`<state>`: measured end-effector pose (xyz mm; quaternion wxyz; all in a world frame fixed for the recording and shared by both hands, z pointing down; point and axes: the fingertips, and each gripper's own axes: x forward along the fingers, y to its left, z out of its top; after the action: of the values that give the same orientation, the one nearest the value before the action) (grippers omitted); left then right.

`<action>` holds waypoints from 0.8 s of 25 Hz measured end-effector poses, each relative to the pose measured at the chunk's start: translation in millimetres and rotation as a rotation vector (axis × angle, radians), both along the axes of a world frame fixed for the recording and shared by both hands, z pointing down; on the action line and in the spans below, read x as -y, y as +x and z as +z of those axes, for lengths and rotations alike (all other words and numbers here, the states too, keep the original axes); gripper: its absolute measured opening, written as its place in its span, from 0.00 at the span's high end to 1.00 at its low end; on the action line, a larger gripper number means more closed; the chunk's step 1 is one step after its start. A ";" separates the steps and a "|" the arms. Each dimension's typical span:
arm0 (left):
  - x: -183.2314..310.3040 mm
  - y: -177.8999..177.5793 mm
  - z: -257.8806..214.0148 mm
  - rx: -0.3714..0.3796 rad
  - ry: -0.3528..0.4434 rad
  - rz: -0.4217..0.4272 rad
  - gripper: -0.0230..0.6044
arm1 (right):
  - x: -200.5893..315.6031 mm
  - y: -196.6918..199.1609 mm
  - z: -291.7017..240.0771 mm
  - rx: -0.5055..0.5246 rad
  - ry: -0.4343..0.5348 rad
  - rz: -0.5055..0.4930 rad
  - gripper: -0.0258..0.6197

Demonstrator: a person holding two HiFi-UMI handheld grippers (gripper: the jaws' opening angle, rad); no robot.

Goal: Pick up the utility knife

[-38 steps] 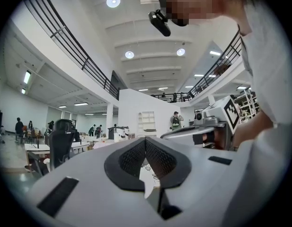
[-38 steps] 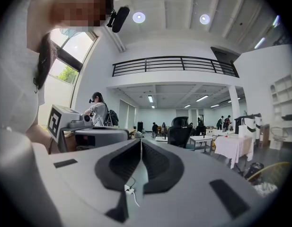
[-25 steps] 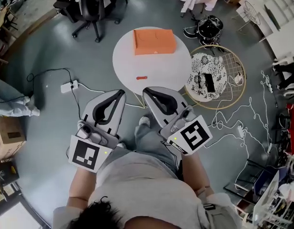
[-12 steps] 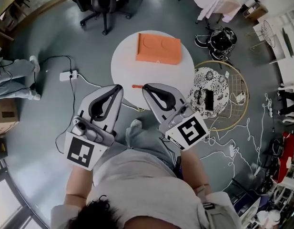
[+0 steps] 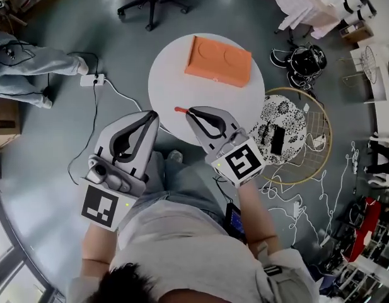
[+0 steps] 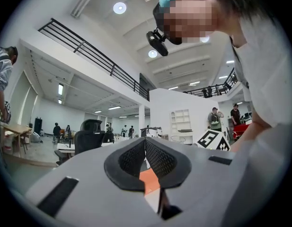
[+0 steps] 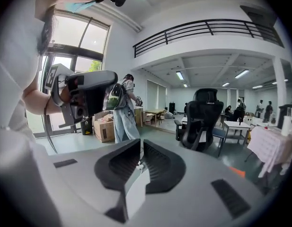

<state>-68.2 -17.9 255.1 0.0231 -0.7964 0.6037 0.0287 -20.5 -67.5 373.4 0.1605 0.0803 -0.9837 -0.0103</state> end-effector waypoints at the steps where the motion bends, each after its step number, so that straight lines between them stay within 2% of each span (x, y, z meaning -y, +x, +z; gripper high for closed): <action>1: -0.6 -0.3 1.4 0.008 -0.006 -0.006 0.95 | 0.2 -1.6 6.3 -0.015 -0.004 -0.014 0.94; 11: 0.6 -8.3 12.1 0.021 -0.036 -0.032 0.95 | 0.6 -16.4 67.0 -0.153 -0.007 -0.118 0.89; 20: 9.2 -14.8 15.5 0.037 -0.037 -0.087 0.95 | 20.1 -9.5 129.8 -0.277 -0.066 -0.145 0.88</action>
<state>-83.0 -27.1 270.6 0.0209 -0.7700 0.6377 0.0020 -30.1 -87.6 503.2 0.2961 0.0014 -0.9552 -0.0008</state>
